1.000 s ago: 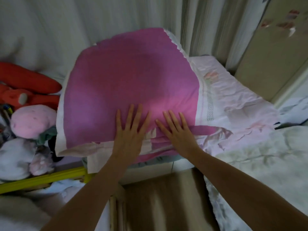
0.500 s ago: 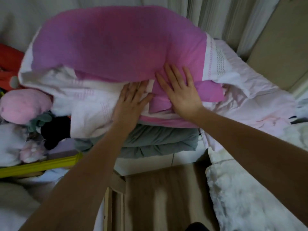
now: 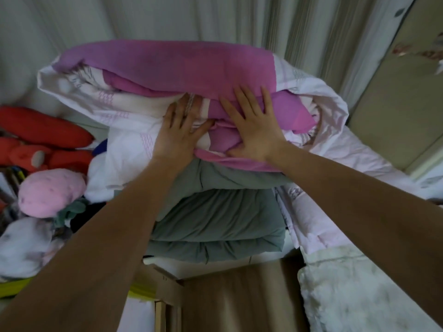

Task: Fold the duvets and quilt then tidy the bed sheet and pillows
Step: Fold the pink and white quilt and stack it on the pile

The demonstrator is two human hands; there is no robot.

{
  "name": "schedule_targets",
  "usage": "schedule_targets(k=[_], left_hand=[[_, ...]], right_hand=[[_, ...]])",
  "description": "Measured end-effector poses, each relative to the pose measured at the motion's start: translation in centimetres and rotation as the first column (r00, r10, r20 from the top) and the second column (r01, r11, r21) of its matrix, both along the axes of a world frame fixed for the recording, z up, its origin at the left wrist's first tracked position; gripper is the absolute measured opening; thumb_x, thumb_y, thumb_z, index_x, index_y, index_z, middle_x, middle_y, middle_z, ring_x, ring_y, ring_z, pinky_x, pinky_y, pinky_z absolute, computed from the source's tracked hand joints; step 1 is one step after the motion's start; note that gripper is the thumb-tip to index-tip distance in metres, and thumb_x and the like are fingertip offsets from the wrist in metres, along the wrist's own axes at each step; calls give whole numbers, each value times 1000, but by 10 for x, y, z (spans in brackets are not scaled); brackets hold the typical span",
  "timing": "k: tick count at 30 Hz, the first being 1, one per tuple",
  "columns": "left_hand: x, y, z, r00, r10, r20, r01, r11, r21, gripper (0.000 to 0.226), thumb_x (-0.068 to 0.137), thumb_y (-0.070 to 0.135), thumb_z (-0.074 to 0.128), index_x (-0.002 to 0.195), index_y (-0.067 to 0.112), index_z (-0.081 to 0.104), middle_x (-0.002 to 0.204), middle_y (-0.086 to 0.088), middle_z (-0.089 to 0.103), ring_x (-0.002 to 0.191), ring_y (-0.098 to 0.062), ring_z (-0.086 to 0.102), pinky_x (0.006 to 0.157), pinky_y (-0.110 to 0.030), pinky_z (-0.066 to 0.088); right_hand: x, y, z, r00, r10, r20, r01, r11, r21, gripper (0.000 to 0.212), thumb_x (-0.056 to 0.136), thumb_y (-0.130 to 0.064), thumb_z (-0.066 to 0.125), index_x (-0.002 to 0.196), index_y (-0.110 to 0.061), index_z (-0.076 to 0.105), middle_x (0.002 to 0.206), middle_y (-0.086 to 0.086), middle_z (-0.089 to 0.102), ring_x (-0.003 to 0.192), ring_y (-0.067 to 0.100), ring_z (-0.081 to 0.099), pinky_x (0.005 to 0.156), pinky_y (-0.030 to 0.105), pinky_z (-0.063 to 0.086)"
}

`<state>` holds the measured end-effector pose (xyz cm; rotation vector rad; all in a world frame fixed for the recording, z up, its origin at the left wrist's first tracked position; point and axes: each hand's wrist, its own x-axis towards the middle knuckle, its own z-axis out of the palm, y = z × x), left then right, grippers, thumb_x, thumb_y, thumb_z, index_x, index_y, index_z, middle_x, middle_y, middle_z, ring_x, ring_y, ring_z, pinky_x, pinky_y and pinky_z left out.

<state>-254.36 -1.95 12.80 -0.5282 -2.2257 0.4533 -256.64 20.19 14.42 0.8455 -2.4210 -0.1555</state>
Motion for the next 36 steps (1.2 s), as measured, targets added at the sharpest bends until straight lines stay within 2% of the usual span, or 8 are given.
schedule_targets(k=[7,12,17,23,27,30,34,36], left_hand=[[-5,11,-4,996,-75,-45,72,995,-69,31,85,21,47,110,24,66,132,-18,43,109,-40,49,90,-53,45],[-6,26,5,996,67,-51,-73,988,-135,29,85,24,48,111,31,60,123,-11,41,90,-31,56,78,-43,44],[-15,54,65,981,195,-7,-195,980,-45,66,76,29,61,139,24,45,148,-16,39,126,-38,48,91,-48,46],[-20,75,48,888,368,276,-367,928,-57,128,68,65,68,152,8,-9,158,-24,4,144,-46,4,110,-61,-9],[-28,80,19,824,424,375,-446,895,-33,87,92,48,46,153,8,-2,155,-25,17,139,-52,16,108,-71,4],[-32,84,4,836,413,361,-434,900,-24,72,87,40,42,151,10,25,146,-26,38,131,-54,34,103,-74,18],[-38,84,-8,913,321,254,-345,937,57,63,89,29,22,148,12,34,141,-27,44,127,-54,40,99,-75,25],[-38,85,-13,933,298,203,-321,942,95,60,91,27,21,149,13,32,142,-27,43,127,-54,40,99,-74,25]], right_hand=[[27,4,-39,996,-48,78,48,999,-2,139,49,-89,56,153,-11,9,157,25,8,146,36,8,114,61,4],[8,19,-21,986,-63,-151,76,994,80,71,82,-21,50,149,-16,27,136,24,48,126,34,48,107,61,30],[-40,8,38,977,-170,-130,175,984,30,56,83,-20,37,137,-17,49,115,20,61,107,32,60,101,61,38],[-35,31,-10,990,46,-132,-59,993,-98,52,82,-7,39,132,-6,54,119,17,61,110,33,59,104,43,32],[9,48,-61,984,77,-163,-107,977,-186,56,73,0,61,128,-4,55,128,21,54,118,35,48,107,44,29],[51,59,-108,984,174,-41,-176,982,-61,55,64,-22,83,112,-11,58,110,12,62,95,27,59,78,35,47],[48,39,-123,912,-189,365,150,980,131,92,56,-48,83,132,-7,54,115,16,64,94,29,66,66,34,55],[37,15,-112,889,-235,394,162,964,210,72,53,-37,85,116,-7,66,90,14,71,73,25,68,56,29,53]])
